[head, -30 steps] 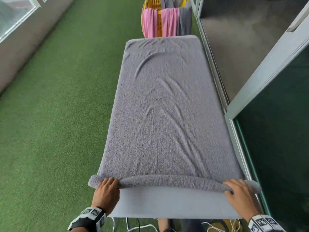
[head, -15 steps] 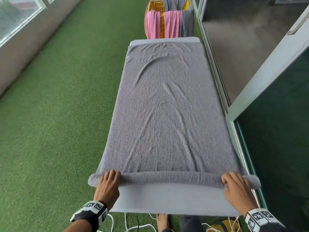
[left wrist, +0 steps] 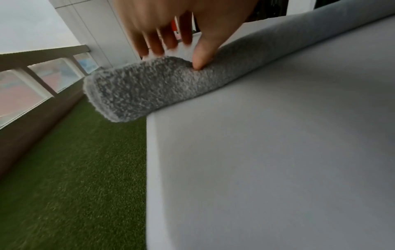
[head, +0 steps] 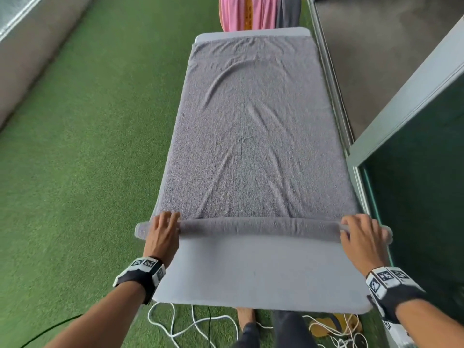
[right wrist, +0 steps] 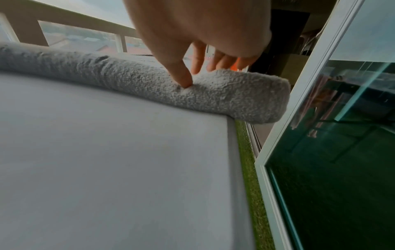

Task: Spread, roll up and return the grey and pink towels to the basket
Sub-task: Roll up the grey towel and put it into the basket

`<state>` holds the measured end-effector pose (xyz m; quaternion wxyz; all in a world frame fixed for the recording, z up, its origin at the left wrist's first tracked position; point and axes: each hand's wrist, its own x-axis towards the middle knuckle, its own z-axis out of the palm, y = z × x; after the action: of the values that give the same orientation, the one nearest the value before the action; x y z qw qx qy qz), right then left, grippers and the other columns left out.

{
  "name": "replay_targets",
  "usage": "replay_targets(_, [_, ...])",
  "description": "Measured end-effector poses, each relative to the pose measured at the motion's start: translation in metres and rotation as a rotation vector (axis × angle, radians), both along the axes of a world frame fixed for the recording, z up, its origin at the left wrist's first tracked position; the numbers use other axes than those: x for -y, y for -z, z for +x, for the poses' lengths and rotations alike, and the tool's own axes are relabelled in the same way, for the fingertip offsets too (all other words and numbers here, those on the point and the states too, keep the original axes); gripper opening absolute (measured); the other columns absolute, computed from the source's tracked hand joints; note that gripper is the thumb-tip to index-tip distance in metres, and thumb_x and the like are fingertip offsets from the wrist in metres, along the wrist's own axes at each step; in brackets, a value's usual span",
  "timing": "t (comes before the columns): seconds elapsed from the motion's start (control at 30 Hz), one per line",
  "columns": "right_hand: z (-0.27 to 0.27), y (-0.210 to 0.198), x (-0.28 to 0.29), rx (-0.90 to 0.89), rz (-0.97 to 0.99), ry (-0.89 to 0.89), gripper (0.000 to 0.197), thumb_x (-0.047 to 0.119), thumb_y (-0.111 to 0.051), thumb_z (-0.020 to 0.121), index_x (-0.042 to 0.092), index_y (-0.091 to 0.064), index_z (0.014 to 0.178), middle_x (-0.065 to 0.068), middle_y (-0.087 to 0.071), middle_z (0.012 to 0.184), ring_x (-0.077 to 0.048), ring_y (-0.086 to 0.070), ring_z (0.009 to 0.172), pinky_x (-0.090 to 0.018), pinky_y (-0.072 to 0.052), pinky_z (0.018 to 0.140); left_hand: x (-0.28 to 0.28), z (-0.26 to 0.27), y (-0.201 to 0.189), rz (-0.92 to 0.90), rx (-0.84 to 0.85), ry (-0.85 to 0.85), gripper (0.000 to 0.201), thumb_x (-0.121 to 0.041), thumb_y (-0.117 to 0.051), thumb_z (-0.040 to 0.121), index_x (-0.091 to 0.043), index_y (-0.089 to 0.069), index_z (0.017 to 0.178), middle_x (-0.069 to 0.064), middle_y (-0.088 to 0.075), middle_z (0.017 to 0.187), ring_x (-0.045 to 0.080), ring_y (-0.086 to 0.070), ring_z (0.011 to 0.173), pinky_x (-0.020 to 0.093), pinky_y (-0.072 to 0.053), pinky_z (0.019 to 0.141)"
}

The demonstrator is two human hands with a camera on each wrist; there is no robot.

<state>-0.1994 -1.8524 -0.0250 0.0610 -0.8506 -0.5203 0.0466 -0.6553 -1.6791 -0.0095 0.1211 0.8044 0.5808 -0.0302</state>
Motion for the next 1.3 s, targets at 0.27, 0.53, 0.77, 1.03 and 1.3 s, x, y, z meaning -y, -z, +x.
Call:
replay_targets(0.27, [-0.005,0.01,-0.01,-0.077,-0.088,-0.065,0.044,0.013,-0.075,0.06,0.017,-0.061,0.101,-0.007,-0.059,0.099,-0.034,-0.053,0.089,-0.047,-0.041,0.078,-0.005,0.015,0.024,0.015,0.083,0.096,0.055,-0.013,-0.028,0.064,0.001,-0.055,0.109,0.019,-0.06,0.099,0.036,-0.055,0.092,0.039,-0.038,0.086])
replay_targets(0.53, [0.028,0.005,-0.061,-0.061,-0.037,-0.079,0.035,0.027,-0.041,0.088,0.026,-0.062,0.116,-0.001,-0.066,0.119,-0.026,-0.058,0.107,-0.046,-0.032,0.096,-0.063,0.028,0.014,0.044,0.072,0.093,0.06,-0.018,-0.019,0.073,-0.005,-0.052,0.121,0.015,-0.058,0.112,0.035,-0.054,0.106,0.05,-0.039,0.099])
replay_targets(0.77, [0.011,0.035,-0.033,-0.037,-0.007,-0.233,0.06,0.039,-0.037,0.096,0.017,-0.032,0.152,0.002,-0.031,0.157,-0.021,-0.03,0.145,-0.049,-0.014,0.118,-0.035,0.03,0.038,0.055,0.085,0.124,0.062,-0.025,-0.04,0.087,-0.002,-0.038,0.144,0.013,-0.036,0.151,0.032,-0.03,0.142,0.05,-0.021,0.116])
replay_targets(1.03, [0.022,0.007,-0.084,-0.156,-0.022,-0.093,0.045,-0.001,-0.07,0.07,0.012,-0.067,0.113,-0.011,-0.069,0.109,-0.037,-0.061,0.099,-0.051,-0.045,0.093,-0.076,0.042,0.018,0.12,0.081,0.122,0.029,-0.002,-0.051,0.07,-0.005,-0.064,0.095,0.014,-0.066,0.09,0.035,-0.061,0.088,0.043,-0.048,0.083])
replay_targets(1.3, [-0.003,0.01,-0.001,-0.211,-0.062,-0.058,0.042,-0.001,-0.075,0.068,0.01,-0.072,0.108,-0.007,-0.072,0.103,-0.034,-0.063,0.097,-0.047,-0.051,0.086,-0.019,0.02,0.005,0.044,0.061,0.171,0.02,-0.001,-0.07,0.059,-0.011,-0.059,0.072,0.006,-0.062,0.068,0.03,-0.061,0.063,0.033,-0.052,0.056])
